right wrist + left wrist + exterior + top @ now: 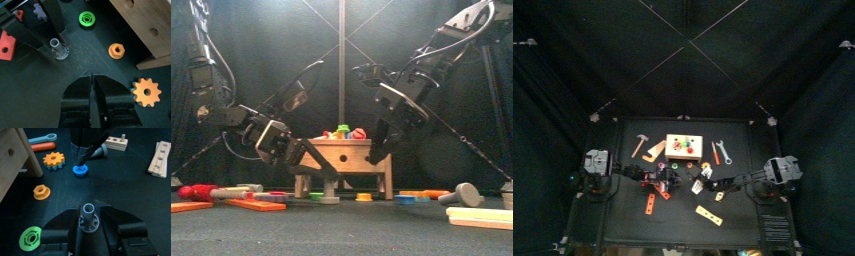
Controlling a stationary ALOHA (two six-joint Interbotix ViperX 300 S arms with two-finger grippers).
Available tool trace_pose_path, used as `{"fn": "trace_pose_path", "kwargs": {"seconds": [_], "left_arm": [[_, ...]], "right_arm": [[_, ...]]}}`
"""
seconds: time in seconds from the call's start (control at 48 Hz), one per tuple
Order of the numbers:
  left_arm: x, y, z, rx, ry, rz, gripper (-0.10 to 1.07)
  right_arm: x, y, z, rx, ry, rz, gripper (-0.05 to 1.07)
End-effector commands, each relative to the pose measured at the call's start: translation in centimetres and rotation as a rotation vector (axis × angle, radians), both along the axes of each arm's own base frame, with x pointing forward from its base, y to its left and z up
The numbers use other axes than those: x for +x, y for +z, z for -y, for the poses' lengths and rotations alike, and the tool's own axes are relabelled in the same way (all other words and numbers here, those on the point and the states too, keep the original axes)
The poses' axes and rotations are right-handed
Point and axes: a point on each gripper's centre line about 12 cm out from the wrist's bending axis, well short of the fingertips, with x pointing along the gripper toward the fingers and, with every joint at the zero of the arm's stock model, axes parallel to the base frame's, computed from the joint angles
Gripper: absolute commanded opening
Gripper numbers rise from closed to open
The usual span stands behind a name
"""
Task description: Stand nail upright
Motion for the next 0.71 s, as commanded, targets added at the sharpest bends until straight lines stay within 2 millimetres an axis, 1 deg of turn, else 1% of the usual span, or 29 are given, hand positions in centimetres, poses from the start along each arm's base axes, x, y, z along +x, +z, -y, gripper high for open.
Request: {"fn": "trace_pose_path", "kwargs": {"seconds": [0.0, 0.125, 0.396, 0.562, 0.688], "left_arm": [[0.4, 1.1, -0.1, 0.004, 0.000, 0.037, 0.82], [0.3, 1.7, 0.1, 0.005, -0.003, 0.052, 0.84], [0.2, 4.2, 0.2, 0.015, -0.018, 0.119, 0.84], [-0.2, 4.9, 0.1, 0.015, -0.010, 0.137, 0.84], [-0.5, 5.6, 0.1, 0.017, -0.012, 0.170, 0.84]], "right_arm": [[0.1, 1.7, 0.1, 0.005, -0.005, 0.047, 0.38], [0.1, 1.7, 0.1, 0.006, -0.005, 0.046, 0.38], [0.0, 1.6, 0.1, 0.007, -0.005, 0.044, 0.38], [-0.3, 2.2, 0.0, 0.012, -0.004, 0.060, 0.38], [-1.0, 2.7, -0.2, 0.062, -0.032, 0.078, 0.38]]}}
